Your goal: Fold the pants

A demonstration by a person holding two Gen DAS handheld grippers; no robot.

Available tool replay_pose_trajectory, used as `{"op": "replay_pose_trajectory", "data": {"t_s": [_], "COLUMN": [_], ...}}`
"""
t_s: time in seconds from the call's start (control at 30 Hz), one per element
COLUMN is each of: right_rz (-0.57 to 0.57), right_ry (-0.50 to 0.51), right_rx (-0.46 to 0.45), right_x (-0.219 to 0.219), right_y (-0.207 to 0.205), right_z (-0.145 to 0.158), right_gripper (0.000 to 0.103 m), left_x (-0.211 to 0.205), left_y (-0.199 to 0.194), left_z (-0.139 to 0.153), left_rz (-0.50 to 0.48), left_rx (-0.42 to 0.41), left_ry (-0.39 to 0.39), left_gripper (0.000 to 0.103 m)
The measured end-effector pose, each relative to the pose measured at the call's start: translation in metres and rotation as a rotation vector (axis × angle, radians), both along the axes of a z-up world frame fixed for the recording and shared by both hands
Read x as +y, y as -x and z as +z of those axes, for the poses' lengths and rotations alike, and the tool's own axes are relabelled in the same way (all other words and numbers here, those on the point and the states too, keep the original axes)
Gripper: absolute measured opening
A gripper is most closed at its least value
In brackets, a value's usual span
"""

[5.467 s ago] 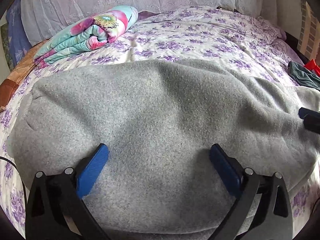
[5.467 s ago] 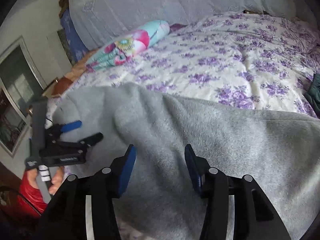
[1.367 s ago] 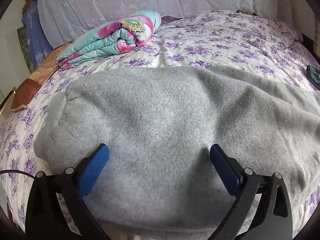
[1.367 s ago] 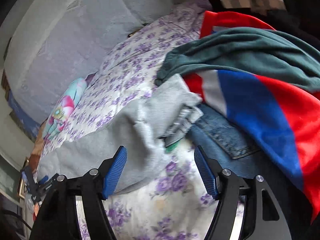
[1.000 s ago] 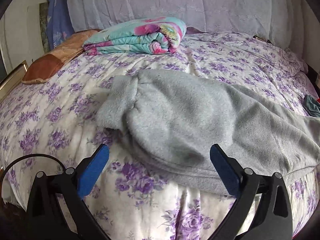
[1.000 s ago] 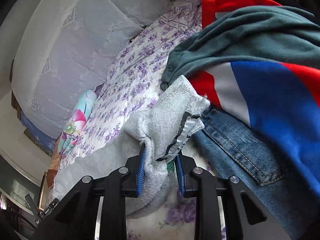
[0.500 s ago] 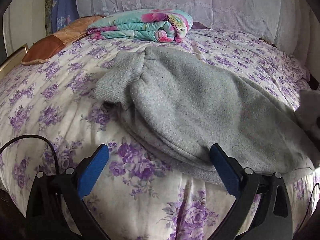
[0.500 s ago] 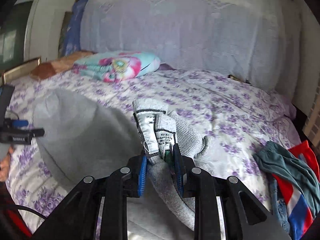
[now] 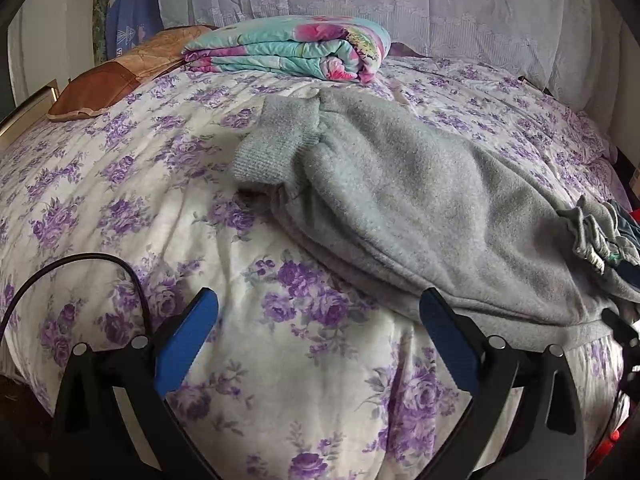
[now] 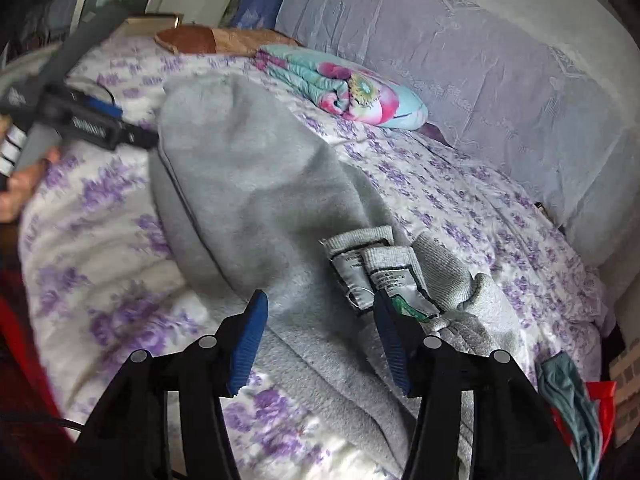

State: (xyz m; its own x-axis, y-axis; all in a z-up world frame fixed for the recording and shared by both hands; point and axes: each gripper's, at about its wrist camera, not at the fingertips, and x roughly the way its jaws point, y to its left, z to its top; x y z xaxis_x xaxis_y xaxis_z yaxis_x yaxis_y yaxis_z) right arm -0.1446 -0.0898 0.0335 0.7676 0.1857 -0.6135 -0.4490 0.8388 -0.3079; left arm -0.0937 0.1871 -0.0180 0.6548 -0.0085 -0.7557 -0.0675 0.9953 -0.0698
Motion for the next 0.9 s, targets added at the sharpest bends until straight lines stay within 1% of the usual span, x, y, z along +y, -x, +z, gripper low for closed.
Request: {"op": "replay_pose_trajectory", "data": {"t_s": [0.07,0.13,0.2,0.23,0.3,0.33,0.37,0.4,0.47,0.5,0.57,0.63,0.67,0.7,0.73,0.77,0.8,0.83,0.9], "right_rz": [-0.087,-0.225,-0.302,-0.33,-0.33,-0.329,-0.339,-0.336,-0.316,-0.31,-0.312,-0.345,-0.351,-0.337,-0.319,-0.314,-0.314,-0.317,-0.314], "right_ry": [-0.11,-0.157,-0.167,-0.164,-0.154,-0.174,-0.159,-0.129,-0.125,-0.156,-0.262,-0.336,-0.339,-0.319,-0.291,-0.283,-0.288,-0.293,-0.352], "right_rx": [-0.037,-0.057,-0.011,0.041,0.218,0.188,0.155,0.144,0.148,0.137,0.082,0.029,0.047,0.131,0.235,0.214,0.193,0.204,0.18], "right_x": [-0.022,-0.045,-0.059,-0.062,-0.06,-0.058,-0.054,-0.05,-0.05,-0.055,-0.068,-0.08,-0.081,-0.078,-0.073,-0.071,-0.07,-0.071,-0.078], "right_y": [-0.008,-0.027,-0.052,-0.065,-0.089,-0.086,-0.08,-0.076,-0.075,-0.072,-0.064,-0.061,-0.065,-0.074,-0.085,-0.084,-0.08,-0.079,-0.072], "right_z": [0.022,0.03,0.017,0.003,-0.04,-0.05,-0.052,-0.05,-0.042,-0.035,-0.014,-0.002,-0.006,-0.02,-0.043,-0.053,-0.051,-0.046,-0.034], "right_gripper": [0.055,0.055,0.055,0.055,0.056,0.057,0.057,0.056,0.055,0.055,0.054,0.054,0.056,0.061,0.063,0.064,0.064,0.064,0.064], "left_x": [0.006,0.01,0.011,0.011,0.012,0.013,0.013,0.013,0.012,0.01,0.007,0.003,0.001,0.0,0.0,0.001,0.003,0.006,0.014], "left_y": [-0.001,-0.002,-0.002,-0.002,-0.005,-0.006,-0.008,-0.01,-0.017,-0.02,-0.028,-0.035,-0.039,-0.043,-0.047,-0.05,-0.054,-0.055,-0.053], "left_z": [-0.004,-0.006,-0.004,-0.004,-0.004,-0.004,-0.004,-0.003,-0.001,0.0,0.005,0.007,0.008,0.008,0.007,0.005,0.002,0.0,0.001], "left_rz": [0.015,0.027,0.031,0.032,0.037,0.04,0.043,0.043,0.04,0.037,0.028,0.026,0.025,0.024,0.025,0.027,0.033,0.04,0.043], "left_rx": [0.016,0.025,0.026,0.026,0.032,0.035,0.037,0.04,0.045,0.045,0.036,0.035,0.035,0.036,0.04,0.049,0.064,0.079,0.088], "left_ry": [0.001,0.007,0.022,0.028,0.038,0.043,0.048,0.053,0.065,0.068,0.061,0.058,0.064,0.07,0.08,0.096,0.121,0.157,0.221], "left_gripper": [0.098,0.098,0.098,0.098,0.098,0.098,0.098,0.098,0.098,0.098,0.098,0.098,0.098,0.098,0.098,0.098,0.098,0.098,0.098]}}
